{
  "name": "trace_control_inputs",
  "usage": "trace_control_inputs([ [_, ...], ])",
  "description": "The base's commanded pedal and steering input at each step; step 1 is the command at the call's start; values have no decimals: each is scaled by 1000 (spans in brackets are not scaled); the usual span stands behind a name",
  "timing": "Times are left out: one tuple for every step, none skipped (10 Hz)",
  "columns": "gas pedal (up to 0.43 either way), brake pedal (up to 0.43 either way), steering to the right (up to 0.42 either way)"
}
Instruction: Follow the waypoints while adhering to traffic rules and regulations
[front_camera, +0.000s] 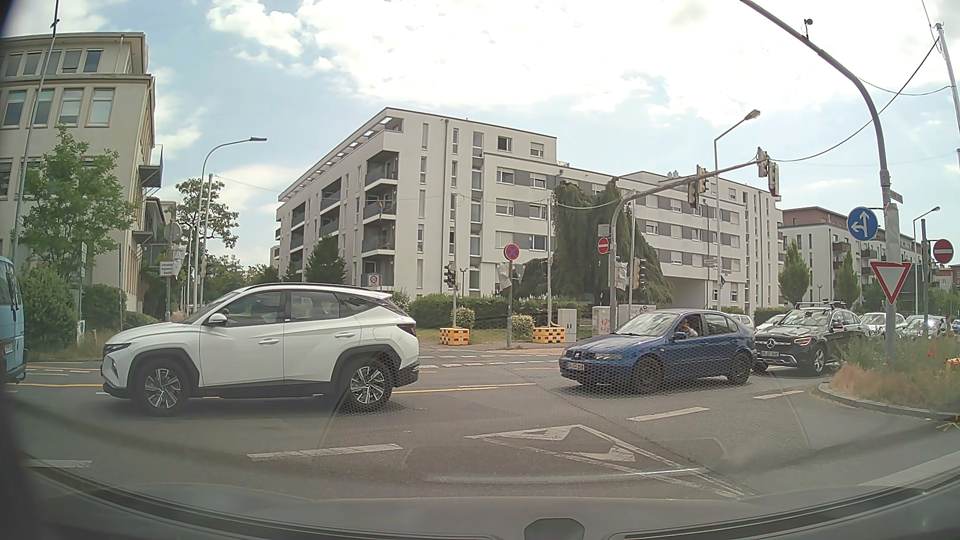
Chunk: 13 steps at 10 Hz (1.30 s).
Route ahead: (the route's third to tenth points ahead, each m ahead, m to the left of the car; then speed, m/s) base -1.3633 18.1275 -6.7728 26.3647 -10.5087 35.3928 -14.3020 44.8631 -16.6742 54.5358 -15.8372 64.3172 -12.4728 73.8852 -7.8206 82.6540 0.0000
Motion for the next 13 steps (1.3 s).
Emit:
trace_control_inputs([
  [0,335,-883],
  [0,335,-883],
  [0,335,-883],
  [0,335,-883],
  [0,335,-883],
  [0,335,-883],
  [0,335,-883],
  [0,335,-883],
  [0,335,-883],
  [0,335,-883],
  [0,335,-883],
  [0,335,-883],
  [0,335,-883],
])
